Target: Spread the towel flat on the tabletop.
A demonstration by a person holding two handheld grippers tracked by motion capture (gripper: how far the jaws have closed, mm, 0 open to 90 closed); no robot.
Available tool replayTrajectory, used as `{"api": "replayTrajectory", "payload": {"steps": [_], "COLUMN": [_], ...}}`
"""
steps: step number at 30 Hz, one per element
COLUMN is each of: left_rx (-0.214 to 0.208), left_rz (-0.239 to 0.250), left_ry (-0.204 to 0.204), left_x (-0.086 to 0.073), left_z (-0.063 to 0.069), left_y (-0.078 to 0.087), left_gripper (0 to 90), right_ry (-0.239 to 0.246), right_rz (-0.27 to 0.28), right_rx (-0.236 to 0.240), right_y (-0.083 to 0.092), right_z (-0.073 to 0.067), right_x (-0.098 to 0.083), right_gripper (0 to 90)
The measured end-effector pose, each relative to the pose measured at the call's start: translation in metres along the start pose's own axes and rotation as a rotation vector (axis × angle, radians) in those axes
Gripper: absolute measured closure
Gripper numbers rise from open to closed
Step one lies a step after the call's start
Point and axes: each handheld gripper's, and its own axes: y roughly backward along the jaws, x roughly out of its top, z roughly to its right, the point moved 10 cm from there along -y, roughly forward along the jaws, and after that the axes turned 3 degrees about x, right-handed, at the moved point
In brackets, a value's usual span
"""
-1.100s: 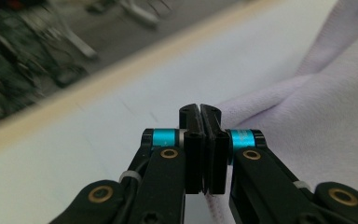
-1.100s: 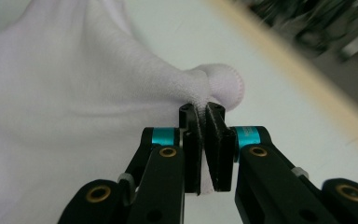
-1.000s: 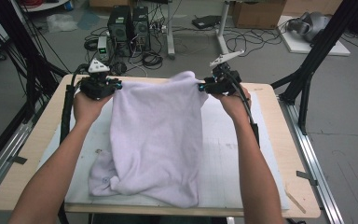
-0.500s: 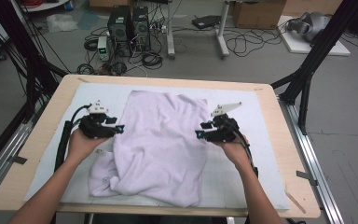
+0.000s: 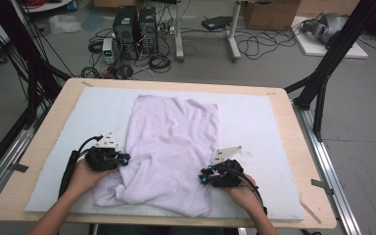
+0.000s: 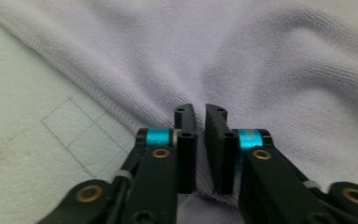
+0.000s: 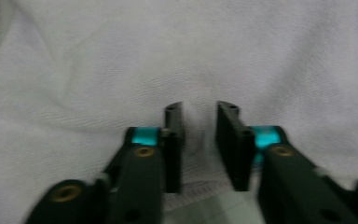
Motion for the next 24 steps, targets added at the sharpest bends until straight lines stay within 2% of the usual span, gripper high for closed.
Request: {"api": "replayTrajectory", "payload": {"steps": [1, 5, 9, 11, 13, 16, 18, 19, 20, 22, 24], "left_rx": [-0.001, 0.038, 0.098, 0.134, 0.148, 0.191, 0.202, 0.212, 0.212, 0.178, 0.163], "left_rz": [0.000, 0.064, 0.143, 0.170, 0.191, 0.176, 0.148, 0.112, 0.100, 0.087, 0.098], "left_ry": [0.002, 0.027, 0.075, 0.100, 0.129, 0.139, 0.145, 0.136, 0.132, 0.147, 0.137], "left_x": [0.001, 0.017, 0.044, 0.057, 0.068, 0.081, 0.083, 0.080, 0.079, 0.075, 0.072], "left_z": [-0.001, -0.009, -0.031, -0.045, -0.057, -0.071, -0.076, -0.078, -0.079, -0.078, -0.075], "left_y": [0.001, 0.012, 0.022, 0.022, 0.017, 0.002, -0.012, -0.019, -0.020, -0.018, -0.010], "left_gripper": [86.0, 86.2, 86.3, 86.3, 86.4, 86.3, 84.3, 79.8, 72.8, 65.4, 61.9], "right_ry": [-0.010, 0.008, 0.005, -0.001, -0.020, -0.053, -0.091, -0.102, -0.119, -0.142, -0.141], "right_rz": [-0.006, 0.002, 0.046, 0.069, 0.087, 0.080, 0.069, 0.054, 0.039, 0.028, 0.046], "right_rx": [0.027, 0.016, -0.053, -0.090, -0.117, -0.163, -0.188, -0.203, -0.212, -0.213, -0.223], "right_y": [0.001, 0.011, 0.037, 0.048, 0.055, 0.055, 0.048, 0.042, 0.036, 0.032, 0.035], "right_z": [0.002, 0.007, 0.028, 0.043, 0.060, 0.089, 0.107, 0.114, 0.120, 0.124, 0.123], "right_x": [0.001, 0.009, 0.034, 0.047, 0.058, 0.067, 0.068, 0.066, 0.062, 0.057, 0.056], "right_gripper": [85.5, 86.1, 86.2, 86.3, 86.4, 86.3, 85.9, 84.4, 78.2, 74.1, 69.1]}}
